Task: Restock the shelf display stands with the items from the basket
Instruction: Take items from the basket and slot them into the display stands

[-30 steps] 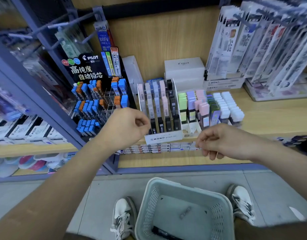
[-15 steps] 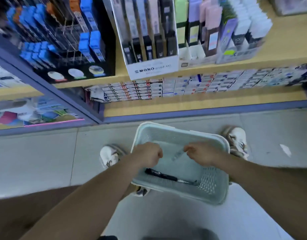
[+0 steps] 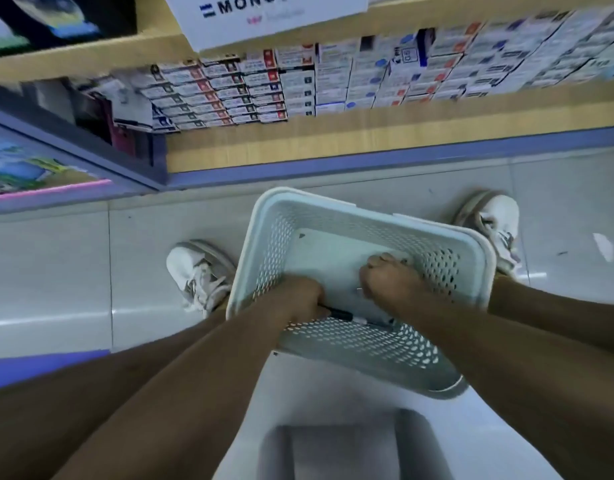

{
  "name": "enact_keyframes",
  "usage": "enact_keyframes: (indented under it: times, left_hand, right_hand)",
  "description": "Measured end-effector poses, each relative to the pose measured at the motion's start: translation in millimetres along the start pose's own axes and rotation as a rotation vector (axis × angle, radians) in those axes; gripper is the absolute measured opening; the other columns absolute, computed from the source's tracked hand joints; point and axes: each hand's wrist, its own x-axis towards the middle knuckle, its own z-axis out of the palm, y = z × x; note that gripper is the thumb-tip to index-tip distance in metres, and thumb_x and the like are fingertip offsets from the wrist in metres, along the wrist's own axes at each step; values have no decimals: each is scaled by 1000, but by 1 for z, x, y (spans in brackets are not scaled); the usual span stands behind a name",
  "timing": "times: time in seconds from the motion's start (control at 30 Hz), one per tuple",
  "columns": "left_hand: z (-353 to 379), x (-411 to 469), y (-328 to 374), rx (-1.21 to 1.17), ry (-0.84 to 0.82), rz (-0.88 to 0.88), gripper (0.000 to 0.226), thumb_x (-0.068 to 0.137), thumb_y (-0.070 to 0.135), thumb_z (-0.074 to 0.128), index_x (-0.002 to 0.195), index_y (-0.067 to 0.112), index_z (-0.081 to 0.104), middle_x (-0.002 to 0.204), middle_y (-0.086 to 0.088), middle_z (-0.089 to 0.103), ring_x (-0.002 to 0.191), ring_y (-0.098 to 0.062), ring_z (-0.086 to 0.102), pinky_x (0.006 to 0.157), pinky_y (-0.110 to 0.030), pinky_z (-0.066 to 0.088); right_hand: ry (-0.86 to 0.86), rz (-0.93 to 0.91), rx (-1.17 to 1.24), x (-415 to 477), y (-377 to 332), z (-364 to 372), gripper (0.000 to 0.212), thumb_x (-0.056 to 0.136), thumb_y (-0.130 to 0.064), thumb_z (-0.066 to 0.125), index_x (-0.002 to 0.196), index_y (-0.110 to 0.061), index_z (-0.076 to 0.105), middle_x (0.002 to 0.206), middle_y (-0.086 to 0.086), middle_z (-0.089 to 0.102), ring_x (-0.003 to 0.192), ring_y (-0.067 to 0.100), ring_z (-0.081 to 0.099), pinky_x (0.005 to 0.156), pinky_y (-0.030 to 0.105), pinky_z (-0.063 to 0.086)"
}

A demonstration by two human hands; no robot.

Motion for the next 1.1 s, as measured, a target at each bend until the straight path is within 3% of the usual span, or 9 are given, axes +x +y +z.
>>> enact_keyframes:
  times: [0.13, 0.27, 0.43, 0.57, 0.73, 0.8, 0.87, 1.0, 1.1]
  left_hand:
    - [3, 3, 0, -35, -24, 0, 32, 76, 41, 66, 97, 18, 70, 99, -7, 70, 93, -27, 64, 77, -29, 46]
    - [1, 2, 7, -16, -65, 33, 29, 76, 31, 69, 103, 20, 70, 103, -4, 70, 96, -25, 64, 79, -25, 46]
    - [-6, 2, 6, -7, -78, 19, 23, 87, 27, 58, 97, 12, 73, 99, -12, 71, 91, -30, 65, 80, -32, 50]
    - [-13, -3, 4, 37, -130, -1, 29, 79, 31, 67, 100, 12, 71, 100, -10, 71, 89, -29, 65, 77, -30, 49]
    - [-13, -4, 7, 1, -118, 3, 25, 74, 12, 65, 98, 15, 73, 97, -8, 72, 86, -27, 66, 73, -27, 51]
    - [-14, -5, 8, -117, -72, -29, 22, 79, 12, 63, 99, 13, 73, 98, -9, 72, 86, -26, 65, 75, -28, 52]
    - [-15, -6, 12, -402, -12, -92, 20, 86, 10, 60, 100, 13, 74, 95, -8, 72, 80, -23, 64, 68, -23, 49]
    - [-17, -5, 29, -990, 165, -245, 22, 87, 7, 63, 108, 9, 70, 101, -10, 71, 86, -22, 64, 74, -26, 52]
    - [-17, -4, 45, -1300, 321, -335, 24, 85, 10, 69, 108, 6, 68, 103, -11, 71, 93, -25, 67, 81, -34, 55]
  right_hand:
    - [-153, 79, 248, -8, -2, 16, 26, 93, -19, 54, 113, -10, 67, 115, 13, 65, 108, 30, 61, 83, 29, 45]
    - [-231, 50, 357, -21, -3, 30, 28, 89, -23, 60, 114, -12, 62, 112, 10, 64, 104, 29, 62, 84, 27, 47]
    - [-228, 27, 393, -23, -12, 44, 35, 84, -28, 70, 113, -8, 70, 119, 6, 68, 109, 23, 62, 91, 23, 43]
    - [-147, 82, 548, -24, -12, 46, 25, 83, -29, 72, 98, -9, 75, 100, 3, 72, 96, 19, 66, 80, 20, 45]
    - [-182, 208, 895, -23, -22, 44, 12, 85, -23, 74, 77, -16, 69, 68, -1, 62, 62, 11, 53, 65, 20, 40]
    - [-226, 282, 1176, -23, -21, 43, 13, 90, -14, 67, 78, -15, 64, 72, 7, 60, 62, 16, 51, 66, 24, 41]
    - [-269, 337, 1580, -25, -23, 35, 11, 96, -5, 56, 90, -11, 64, 83, 16, 60, 66, 21, 52, 65, 28, 42]
    - [-238, 420, 2073, -23, -33, 8, 37, 85, 12, 38, 106, -7, 62, 95, 16, 64, 82, 27, 64, 74, 37, 55]
    - [-268, 451, 2305, -21, -37, -4, 35, 74, 0, 37, 100, -6, 59, 88, 16, 65, 85, 33, 63, 77, 45, 54]
